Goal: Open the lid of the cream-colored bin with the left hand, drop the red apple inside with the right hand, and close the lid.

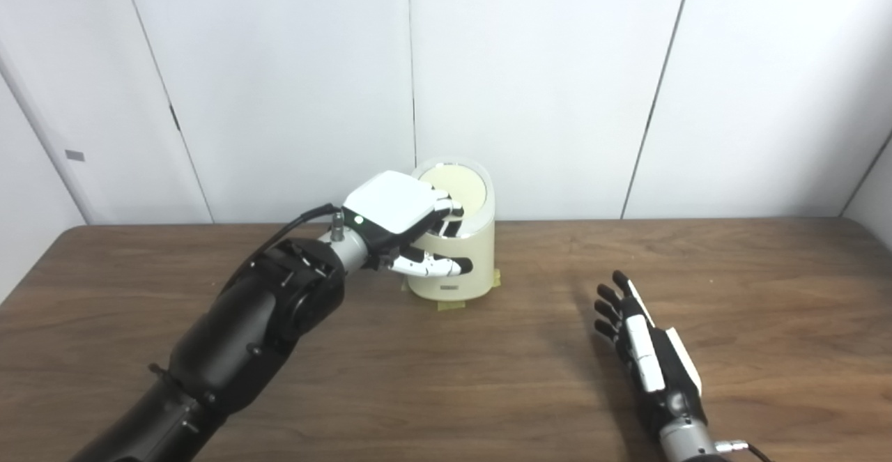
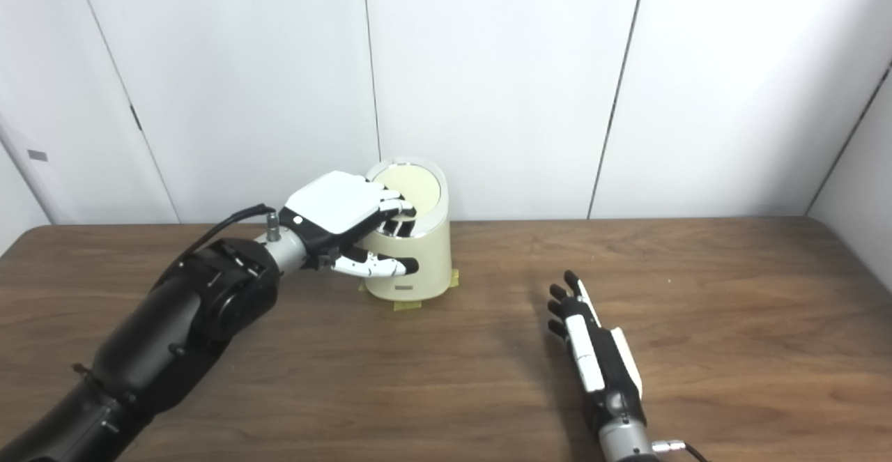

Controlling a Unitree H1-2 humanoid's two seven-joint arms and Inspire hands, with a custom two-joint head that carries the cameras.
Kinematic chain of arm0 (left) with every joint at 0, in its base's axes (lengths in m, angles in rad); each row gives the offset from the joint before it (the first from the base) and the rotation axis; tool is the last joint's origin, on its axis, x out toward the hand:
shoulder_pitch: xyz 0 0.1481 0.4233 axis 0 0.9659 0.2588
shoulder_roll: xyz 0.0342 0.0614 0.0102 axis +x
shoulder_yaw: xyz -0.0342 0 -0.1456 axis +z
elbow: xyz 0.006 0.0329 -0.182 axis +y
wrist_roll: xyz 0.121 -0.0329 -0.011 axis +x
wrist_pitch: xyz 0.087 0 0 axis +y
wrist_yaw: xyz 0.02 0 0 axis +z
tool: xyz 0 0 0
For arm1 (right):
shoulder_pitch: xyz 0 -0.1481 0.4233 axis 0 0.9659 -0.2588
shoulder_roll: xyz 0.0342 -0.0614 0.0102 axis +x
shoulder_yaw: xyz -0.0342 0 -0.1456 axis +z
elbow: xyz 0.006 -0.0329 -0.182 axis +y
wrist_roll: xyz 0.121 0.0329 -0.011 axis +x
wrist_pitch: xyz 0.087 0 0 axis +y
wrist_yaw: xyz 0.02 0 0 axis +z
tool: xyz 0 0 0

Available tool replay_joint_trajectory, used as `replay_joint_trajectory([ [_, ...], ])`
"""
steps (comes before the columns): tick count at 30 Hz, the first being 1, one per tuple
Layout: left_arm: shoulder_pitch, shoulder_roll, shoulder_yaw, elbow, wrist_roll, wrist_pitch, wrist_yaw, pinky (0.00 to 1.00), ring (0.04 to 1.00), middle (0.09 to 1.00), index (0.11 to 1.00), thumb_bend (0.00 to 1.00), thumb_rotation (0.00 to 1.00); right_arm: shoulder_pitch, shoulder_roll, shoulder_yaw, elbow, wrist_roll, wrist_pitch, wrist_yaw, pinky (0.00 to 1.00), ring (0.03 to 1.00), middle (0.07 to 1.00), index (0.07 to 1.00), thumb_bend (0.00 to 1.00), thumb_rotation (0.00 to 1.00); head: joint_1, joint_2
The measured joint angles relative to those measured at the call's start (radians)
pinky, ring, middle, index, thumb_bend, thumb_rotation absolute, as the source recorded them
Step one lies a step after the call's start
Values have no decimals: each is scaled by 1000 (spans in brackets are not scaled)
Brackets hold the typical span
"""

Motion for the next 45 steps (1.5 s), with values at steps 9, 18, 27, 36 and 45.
replay_joint_trajectory([
  [9, -21, -3, -11, 31, 11, -27, 0, 926, 912, 890, 860, 579, 960, 0, 1, 1, -6, -5, 1, -2, 869, 905, 919, 975, 554, 1000, -5, 0],
  [18, 2, 1, 29, -32, -21, -5, -56, 897, 903, 883, 849, 567, 918, -1, 4, 6, -8, -12, 3, -4, 865, 905, 921, 974, 545, 1000, -12, -3],
  [27, 136, 10, 193, -165, -89, -13, 20, 737, 803, 804, 785, 487, 567, -3, 2, 8, -7, -29, 13, -5, 862, 913, 926, 975, 554, 1000, -12, -9],
  [36, 236, -80, 398, -288, -209, 57, 170, 751, 844, 847, 819, 413, 434, -9, 3, 11, -7, -33, 14, -5, 858, 910, 927, 974, 555, 1000, -15, -12],
  [45, 458, -159, 509, -281, -395, 117, 245, 761, 855, 881, 856, 357, 357, -10, 2, 11, -5, -30, 14, -2, 867, 919, 937, 982, 545, 996, -17, -11],
])
